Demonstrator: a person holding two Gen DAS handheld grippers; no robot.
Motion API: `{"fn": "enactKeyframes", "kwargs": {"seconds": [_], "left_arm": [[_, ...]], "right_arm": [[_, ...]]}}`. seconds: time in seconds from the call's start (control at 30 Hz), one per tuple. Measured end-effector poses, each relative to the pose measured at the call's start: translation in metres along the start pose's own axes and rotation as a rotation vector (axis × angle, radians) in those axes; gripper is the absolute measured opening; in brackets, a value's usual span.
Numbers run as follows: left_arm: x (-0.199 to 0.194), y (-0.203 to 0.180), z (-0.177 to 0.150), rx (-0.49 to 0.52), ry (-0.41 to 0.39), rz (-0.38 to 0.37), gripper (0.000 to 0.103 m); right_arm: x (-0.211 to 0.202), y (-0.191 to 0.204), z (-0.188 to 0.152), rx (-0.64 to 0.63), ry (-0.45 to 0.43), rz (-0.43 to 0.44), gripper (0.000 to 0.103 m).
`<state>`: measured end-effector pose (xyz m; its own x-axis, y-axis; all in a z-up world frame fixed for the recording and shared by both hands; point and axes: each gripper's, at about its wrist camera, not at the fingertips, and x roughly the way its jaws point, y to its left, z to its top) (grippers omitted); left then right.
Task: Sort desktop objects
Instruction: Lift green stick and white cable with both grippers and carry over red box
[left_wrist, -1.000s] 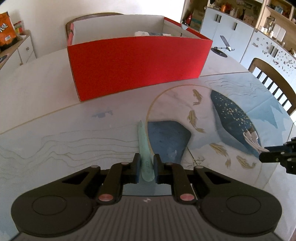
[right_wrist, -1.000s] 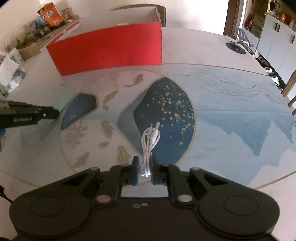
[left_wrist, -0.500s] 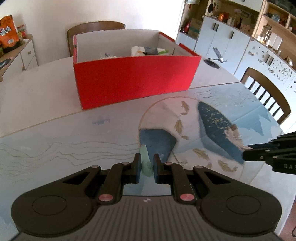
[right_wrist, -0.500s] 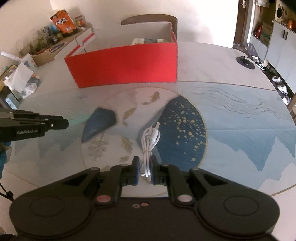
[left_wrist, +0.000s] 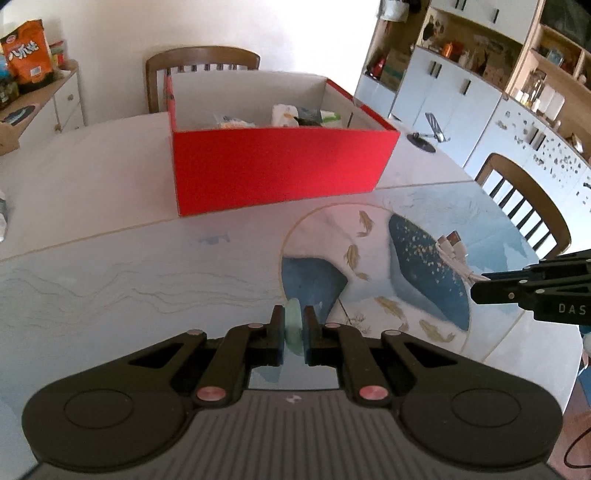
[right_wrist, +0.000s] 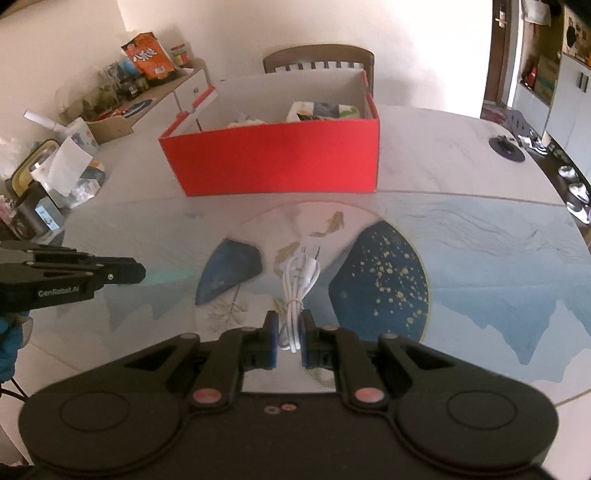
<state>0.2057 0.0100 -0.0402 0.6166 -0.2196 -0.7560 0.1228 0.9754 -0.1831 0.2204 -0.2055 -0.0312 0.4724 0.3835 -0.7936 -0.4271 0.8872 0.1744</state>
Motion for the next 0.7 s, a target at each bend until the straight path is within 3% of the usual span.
{"fn": "enactKeyframes", "kwargs": {"seconds": [0.4,0.7], "left_arm": [[-0.034,-0.006,0.031,-0.007,-0.103,-0.003,0.008],[-0.045,-0.011,0.067,-0.028,-0.186,0.006,0.008]], "right_arm": [[-0.014,0.013,0.033,-0.051,0.006,0.055,0.010],[-0.020,0.018,0.071,-0.108,-0.039,0.093,0.010]]}}
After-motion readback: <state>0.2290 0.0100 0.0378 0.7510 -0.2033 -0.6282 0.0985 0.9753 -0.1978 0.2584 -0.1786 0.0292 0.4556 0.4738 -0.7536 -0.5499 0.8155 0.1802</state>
